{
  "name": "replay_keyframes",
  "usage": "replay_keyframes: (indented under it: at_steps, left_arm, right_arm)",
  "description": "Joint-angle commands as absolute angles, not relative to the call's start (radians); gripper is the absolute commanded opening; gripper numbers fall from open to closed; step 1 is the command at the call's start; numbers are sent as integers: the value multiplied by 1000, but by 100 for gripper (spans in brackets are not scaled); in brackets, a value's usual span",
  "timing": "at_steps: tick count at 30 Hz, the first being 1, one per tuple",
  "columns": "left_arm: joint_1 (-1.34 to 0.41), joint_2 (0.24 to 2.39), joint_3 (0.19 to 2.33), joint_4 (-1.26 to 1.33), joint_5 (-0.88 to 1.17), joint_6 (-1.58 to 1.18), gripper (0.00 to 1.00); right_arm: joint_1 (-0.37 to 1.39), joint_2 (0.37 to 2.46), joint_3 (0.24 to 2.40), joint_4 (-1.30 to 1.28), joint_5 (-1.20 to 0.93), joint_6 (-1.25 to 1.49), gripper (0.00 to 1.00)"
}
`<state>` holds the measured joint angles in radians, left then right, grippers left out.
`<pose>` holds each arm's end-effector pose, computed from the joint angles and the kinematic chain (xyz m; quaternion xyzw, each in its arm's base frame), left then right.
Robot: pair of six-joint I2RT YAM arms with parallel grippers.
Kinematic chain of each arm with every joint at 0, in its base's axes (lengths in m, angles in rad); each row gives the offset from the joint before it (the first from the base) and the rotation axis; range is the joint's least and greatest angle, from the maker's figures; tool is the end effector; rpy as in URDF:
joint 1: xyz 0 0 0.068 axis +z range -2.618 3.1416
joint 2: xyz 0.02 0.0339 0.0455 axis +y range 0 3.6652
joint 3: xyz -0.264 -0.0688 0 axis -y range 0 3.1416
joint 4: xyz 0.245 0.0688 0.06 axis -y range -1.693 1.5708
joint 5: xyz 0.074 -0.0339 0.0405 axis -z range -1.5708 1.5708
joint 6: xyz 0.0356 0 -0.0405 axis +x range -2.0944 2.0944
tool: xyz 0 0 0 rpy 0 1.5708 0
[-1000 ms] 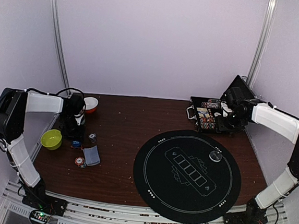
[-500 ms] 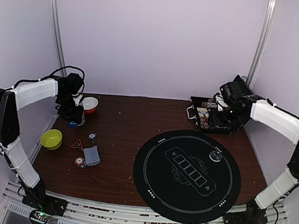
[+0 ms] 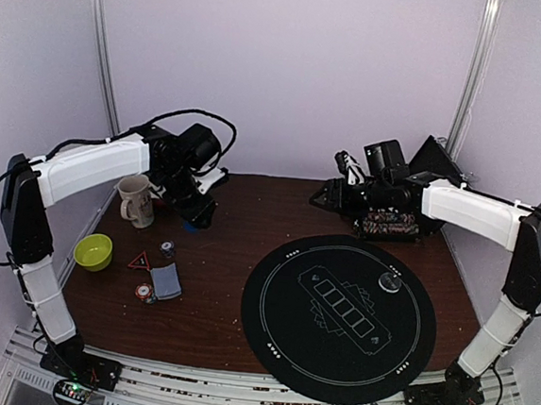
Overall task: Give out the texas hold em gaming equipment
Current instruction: Pass from the left arm to the right
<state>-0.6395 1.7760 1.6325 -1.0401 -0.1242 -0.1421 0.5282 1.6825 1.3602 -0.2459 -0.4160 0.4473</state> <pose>0.2964 -0.2150 0.2951 0.2295 0.9522 -0.0168 0.2007 0.3301 0.2093 0.2978 -0.1339 0.8533 0.3803 0.3305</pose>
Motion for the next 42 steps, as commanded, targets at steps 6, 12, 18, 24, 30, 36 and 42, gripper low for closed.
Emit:
replay_keyframes:
  at_steps: [6, 12, 18, 24, 30, 36, 42]
  left_arm:
    - [-718, 1809, 1704, -1002, 18, -50, 20]
    - [-740, 1840, 1704, -1003, 8, -34, 20]
    - [-742, 1845, 1693, -1002, -17, -27, 20]
    - [-741, 1846, 1689, -1002, -19, -23, 20]
    - [-742, 1854, 1695, -1002, -26, -20, 20]
    - [-741, 1853, 1697, -1002, -29, -19, 20]
    - [-741, 1853, 1698, -998, -32, -16, 20]
  right_arm:
    - [604, 1888, 1293, 359, -712, 891, 56]
    - [666, 2101, 1398, 647, -862, 1118, 56]
    - [713, 2196, 1445, 779, -909, 1214, 59]
    - [738, 2221, 1468, 787, -913, 1226, 62]
    - [765, 2266, 1533, 740, -930, 1225, 61]
    - [778, 2304, 1583, 711, -946, 1223, 53]
    - [789, 2317, 1594, 646, -953, 1188, 53]
